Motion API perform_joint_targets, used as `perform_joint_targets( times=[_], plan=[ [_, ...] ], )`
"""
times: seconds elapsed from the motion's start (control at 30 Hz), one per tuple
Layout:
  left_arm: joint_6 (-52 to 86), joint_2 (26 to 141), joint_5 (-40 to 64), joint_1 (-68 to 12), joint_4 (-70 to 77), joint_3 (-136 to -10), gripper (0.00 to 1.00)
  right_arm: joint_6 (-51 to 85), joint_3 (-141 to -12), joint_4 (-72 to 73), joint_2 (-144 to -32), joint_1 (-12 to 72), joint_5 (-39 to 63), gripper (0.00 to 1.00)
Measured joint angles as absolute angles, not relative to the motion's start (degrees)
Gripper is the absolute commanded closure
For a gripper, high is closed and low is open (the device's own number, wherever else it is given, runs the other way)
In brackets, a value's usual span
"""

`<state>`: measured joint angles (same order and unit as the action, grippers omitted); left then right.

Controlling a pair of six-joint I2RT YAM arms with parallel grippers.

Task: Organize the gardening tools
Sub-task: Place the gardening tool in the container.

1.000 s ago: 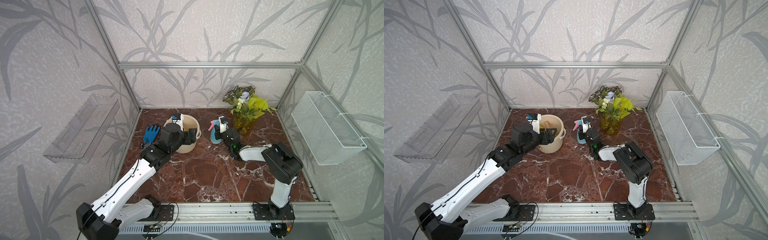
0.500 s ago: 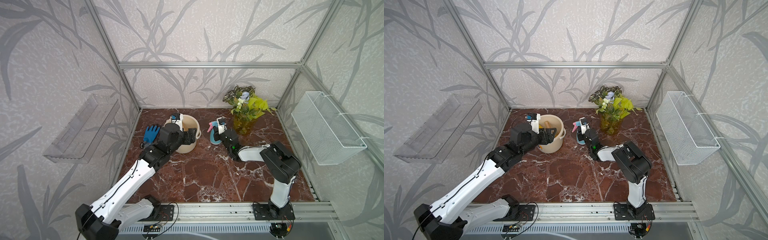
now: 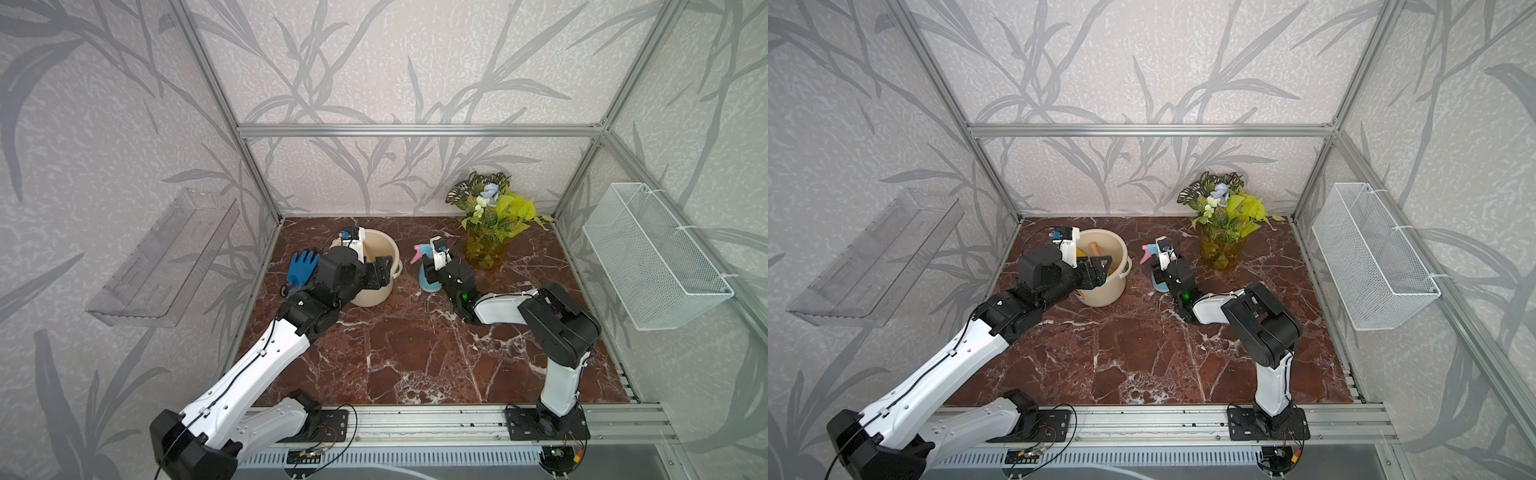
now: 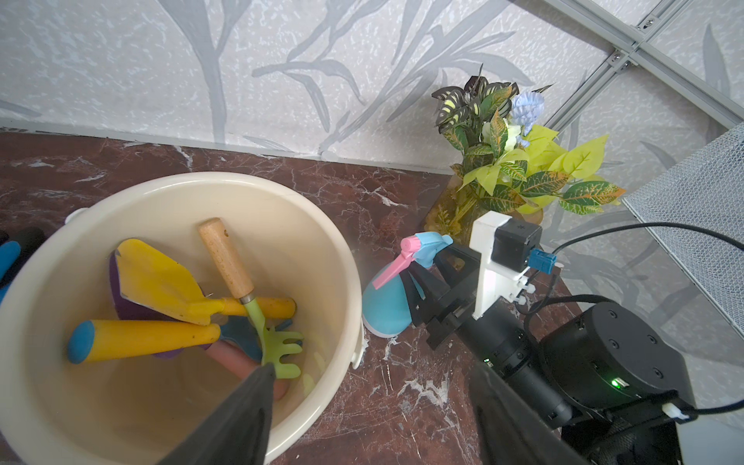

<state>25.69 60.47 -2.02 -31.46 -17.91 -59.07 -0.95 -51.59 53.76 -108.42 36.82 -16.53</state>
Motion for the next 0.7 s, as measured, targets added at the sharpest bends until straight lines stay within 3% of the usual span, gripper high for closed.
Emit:
perform_joint_targets(
  times=[0.3, 0.33, 0.37, 0.7],
  plan=[
    [25.7, 60.4, -1.8, -31.2, -17.9, -59.1, 0.22, -1.8, -51.1, 53.9, -108.4, 36.9, -17.8, 0.24],
    [25.7, 60.4, -1.8, -31.2, -17.9, -59.1, 0.22, -1.9, -51.0, 54.0, -108.4, 36.9, -17.9, 0.18],
    [25.7, 60.4, -1.8, -31.2, -17.9, -59.1, 0.22, -1.8, -50.8, 54.0, -108.4, 36.9, -18.0, 0.00],
    [25.7, 60.1, -1.5, -31.1, -17.5, -59.1, 0.22, -2.4, -48.6, 53.7, -108.2, 37.2, -18.0, 0.01]
  ],
)
